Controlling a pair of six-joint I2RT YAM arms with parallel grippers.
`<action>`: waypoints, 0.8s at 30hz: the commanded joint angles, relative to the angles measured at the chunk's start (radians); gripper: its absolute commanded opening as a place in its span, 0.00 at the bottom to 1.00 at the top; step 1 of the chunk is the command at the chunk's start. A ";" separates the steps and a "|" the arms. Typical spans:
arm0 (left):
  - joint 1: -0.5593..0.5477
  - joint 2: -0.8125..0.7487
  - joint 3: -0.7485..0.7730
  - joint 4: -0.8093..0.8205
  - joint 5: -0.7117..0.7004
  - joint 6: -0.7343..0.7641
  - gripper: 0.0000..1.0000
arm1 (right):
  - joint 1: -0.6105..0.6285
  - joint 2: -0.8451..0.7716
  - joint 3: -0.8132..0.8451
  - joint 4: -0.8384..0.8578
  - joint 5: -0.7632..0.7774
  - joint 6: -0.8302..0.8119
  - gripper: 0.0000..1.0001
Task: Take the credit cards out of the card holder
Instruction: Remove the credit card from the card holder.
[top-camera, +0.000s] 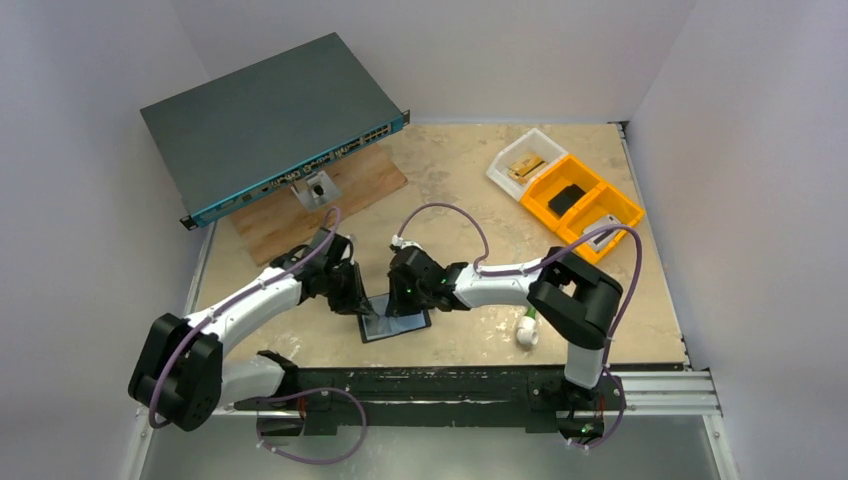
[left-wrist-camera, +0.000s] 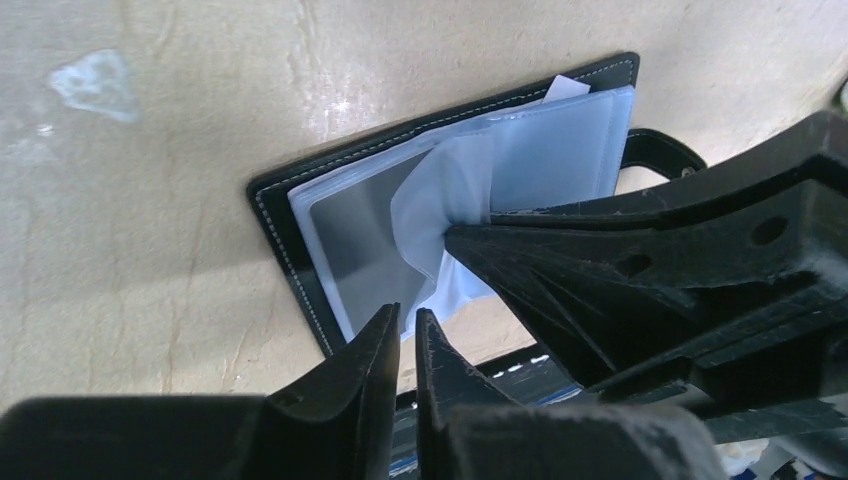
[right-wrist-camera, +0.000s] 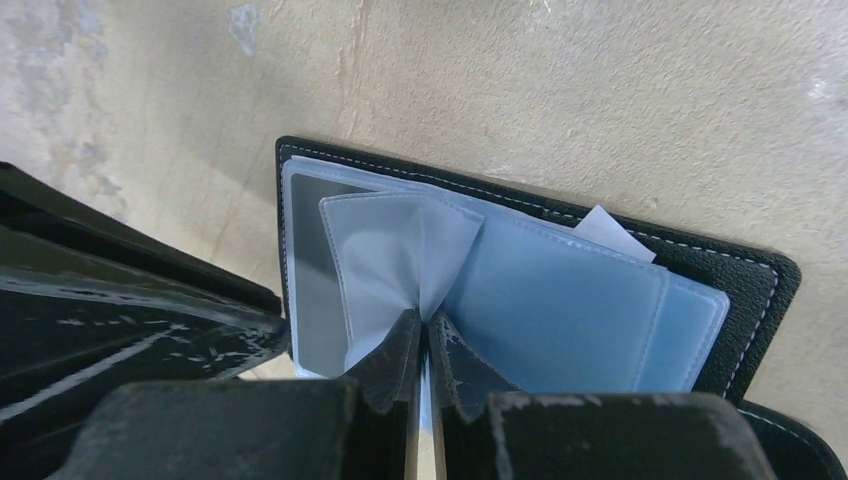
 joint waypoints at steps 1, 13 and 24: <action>-0.031 0.067 0.037 0.062 0.022 -0.013 0.07 | -0.037 0.048 -0.098 0.111 -0.144 0.021 0.02; -0.045 0.146 -0.013 0.139 -0.019 -0.055 0.00 | -0.087 0.047 -0.177 0.208 -0.224 0.048 0.01; -0.054 0.189 -0.025 0.183 -0.004 -0.066 0.00 | -0.088 -0.025 -0.119 0.156 -0.201 0.016 0.17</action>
